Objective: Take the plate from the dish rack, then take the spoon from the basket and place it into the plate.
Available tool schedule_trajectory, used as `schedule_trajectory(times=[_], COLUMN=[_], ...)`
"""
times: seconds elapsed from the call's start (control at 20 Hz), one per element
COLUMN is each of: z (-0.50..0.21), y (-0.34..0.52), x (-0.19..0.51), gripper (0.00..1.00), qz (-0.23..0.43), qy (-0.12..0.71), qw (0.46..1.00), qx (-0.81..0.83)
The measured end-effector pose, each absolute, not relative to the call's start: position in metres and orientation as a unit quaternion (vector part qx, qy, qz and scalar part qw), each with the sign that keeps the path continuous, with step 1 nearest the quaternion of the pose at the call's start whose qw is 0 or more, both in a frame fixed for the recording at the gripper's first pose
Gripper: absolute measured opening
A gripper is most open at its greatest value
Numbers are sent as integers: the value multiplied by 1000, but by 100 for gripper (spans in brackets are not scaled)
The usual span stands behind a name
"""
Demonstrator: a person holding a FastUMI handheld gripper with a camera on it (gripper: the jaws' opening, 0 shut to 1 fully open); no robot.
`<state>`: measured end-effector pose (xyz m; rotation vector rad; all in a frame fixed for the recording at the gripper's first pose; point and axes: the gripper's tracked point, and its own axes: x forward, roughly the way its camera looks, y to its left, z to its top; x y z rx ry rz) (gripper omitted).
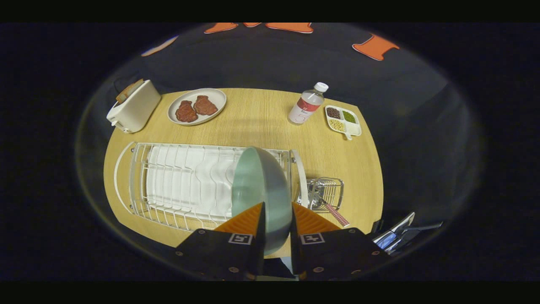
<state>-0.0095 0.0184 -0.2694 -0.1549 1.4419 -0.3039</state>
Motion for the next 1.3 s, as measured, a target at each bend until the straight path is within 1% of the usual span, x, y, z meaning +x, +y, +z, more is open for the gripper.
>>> schedule_trajectory(times=[0.3,0.55,0.8,0.9,1.3], z=[-253,-230,-220,-221,-259], y=[8,20,26,22,12], x=[-17,-41,-89,-110,-190], gripper=[23,23,22,22,22], qz=[-138,-103,-63,-57,-24], qy=[641,632,633,635,632], qw=[752,768,764,760,754], qx=[-73,10,107,128,180])
